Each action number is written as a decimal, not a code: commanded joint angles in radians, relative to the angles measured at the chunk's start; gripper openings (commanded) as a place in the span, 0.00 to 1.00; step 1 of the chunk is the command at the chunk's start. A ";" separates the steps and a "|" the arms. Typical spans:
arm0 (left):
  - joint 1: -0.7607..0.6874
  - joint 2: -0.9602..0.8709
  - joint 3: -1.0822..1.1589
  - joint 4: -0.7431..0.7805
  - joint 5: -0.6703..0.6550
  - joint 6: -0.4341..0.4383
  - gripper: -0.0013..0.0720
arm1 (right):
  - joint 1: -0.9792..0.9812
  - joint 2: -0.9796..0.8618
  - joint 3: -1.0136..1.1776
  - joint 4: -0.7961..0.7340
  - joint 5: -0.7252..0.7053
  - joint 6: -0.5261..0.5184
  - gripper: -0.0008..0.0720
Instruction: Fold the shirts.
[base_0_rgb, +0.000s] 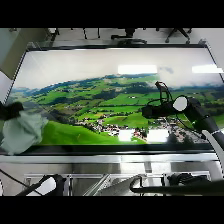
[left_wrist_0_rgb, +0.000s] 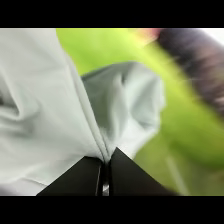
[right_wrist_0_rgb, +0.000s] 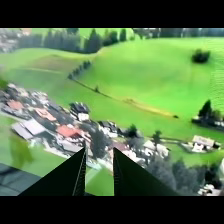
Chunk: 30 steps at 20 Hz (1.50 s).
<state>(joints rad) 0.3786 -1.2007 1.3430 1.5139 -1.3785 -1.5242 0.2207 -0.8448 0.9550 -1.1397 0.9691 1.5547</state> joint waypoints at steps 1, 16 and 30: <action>-0.233 0.122 0.192 -0.264 0.046 0.018 0.03 | -0.006 0.037 0.050 -0.003 0.000 0.001 0.29; -0.894 -0.288 0.134 -0.280 0.286 -0.064 0.05 | -0.219 0.086 0.144 -0.015 0.154 0.004 0.30; -0.591 -0.029 -0.339 -0.399 0.080 -0.008 0.98 | -0.157 -0.272 0.069 0.359 0.177 -0.350 0.75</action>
<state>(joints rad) -0.2153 -1.3437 1.3258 1.2064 -1.4288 -1.5608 0.0296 -1.0222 1.0473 -0.8890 1.1439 1.3167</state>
